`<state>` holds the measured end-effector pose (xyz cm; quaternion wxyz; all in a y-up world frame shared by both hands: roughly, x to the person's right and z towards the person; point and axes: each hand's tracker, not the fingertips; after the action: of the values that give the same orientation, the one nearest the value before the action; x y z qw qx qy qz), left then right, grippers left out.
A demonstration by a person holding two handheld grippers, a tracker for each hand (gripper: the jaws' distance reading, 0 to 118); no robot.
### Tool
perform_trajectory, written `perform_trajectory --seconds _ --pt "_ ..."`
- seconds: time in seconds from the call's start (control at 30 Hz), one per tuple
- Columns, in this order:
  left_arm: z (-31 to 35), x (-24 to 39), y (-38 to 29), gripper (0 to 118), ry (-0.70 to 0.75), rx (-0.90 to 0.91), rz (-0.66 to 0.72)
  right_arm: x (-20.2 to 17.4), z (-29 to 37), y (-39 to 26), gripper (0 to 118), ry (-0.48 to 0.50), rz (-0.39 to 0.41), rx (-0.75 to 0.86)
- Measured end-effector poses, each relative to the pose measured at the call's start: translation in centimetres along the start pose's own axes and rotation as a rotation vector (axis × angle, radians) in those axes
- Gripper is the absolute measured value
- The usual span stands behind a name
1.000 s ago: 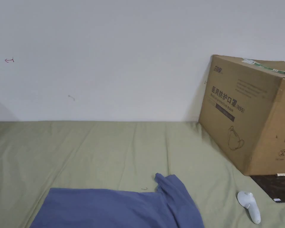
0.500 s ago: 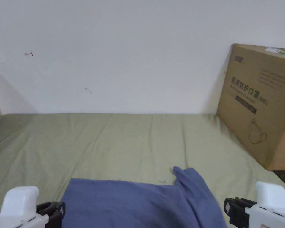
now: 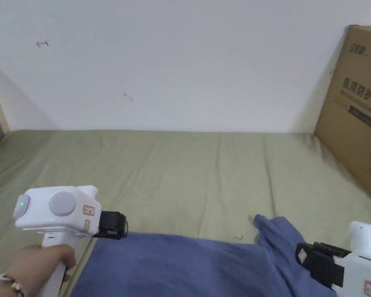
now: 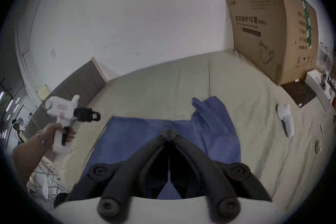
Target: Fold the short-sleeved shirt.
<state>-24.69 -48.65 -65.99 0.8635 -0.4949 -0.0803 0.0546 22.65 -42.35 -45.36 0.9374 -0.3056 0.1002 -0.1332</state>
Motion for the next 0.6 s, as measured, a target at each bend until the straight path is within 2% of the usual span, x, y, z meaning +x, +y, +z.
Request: perform_trajectory --seconds 0.07,0.17,0.23,0.27,0.3,0.33,0.37,0.4,0.43,0.47,0.5,0.53,0.57,0.6 --pt "-3.2 -0.6 0.9 107 0.083 -0.019 -0.028 1.0 -1.1 -0.6 0 0.002 -0.018 -0.043" --pt "-7.0 -0.9 0.8 104 0.073 -0.088 -0.054 2.8 -2.6 -1.1 0 -0.040 -0.038 -0.076" --pt "-8.3 -0.6 -0.2 84 0.027 -0.132 -0.090 4.9 -3.6 -0.2 0 -0.087 -0.007 -0.115" --pt "-8.0 0.0 -0.8 80 0.118 -0.115 -0.158 6.1 -4.2 0.7 0 -0.101 0.002 -0.131" --pt "-7.2 0.2 -1.1 66 0.082 -0.058 -0.177 7.3 -4.7 1.5 0 -0.122 0.012 -0.130" --pt "-6.1 0.3 -1.6 29 0.075 -0.006 -0.157 8.6 -5.4 2.5 0 -0.147 0.029 -0.127" --pt "-5.1 0.2 -1.9 2 0.005 0.014 -0.118 9.8 -6.3 3.4 0 -0.162 0.047 -0.159" --pt "-4.2 0.1 -2.3 2 0.045 0.031 -0.103 10.7 -7.3 4.3 0 -0.176 0.055 -0.181" --pt "-2.7 -0.3 -2.8 2 0.014 0.087 -0.074 11.6 -8.6 5.1 0 -0.171 0.050 -0.195" --pt "-1.4 -1.0 -3.2 2 -0.080 0.112 -0.021 12.5 -9.8 5.8 2 -0.168 0.032 -0.210" --pt "-0.5 -1.6 -3.6 2 -0.084 0.124 0.003 13.3 -11.0 6.3 15 -0.168 -0.007 -0.221" --pt "0.5 -1.7 -4.1 2 -0.043 0.127 -0.006 14.4 -12.7 7.0 40 -0.169 -0.060 -0.248" --pt "1.4 -1.8 -4.5 2 -0.029 0.123 -0.019 15.3 -14.5 7.5 80 -0.169 -0.113 -0.288" --pt "2.0 -2.0 -4.9 2 -0.029 0.121 -0.028 16.0 -16.1 7.8 98 -0.179 -0.141 -0.340"
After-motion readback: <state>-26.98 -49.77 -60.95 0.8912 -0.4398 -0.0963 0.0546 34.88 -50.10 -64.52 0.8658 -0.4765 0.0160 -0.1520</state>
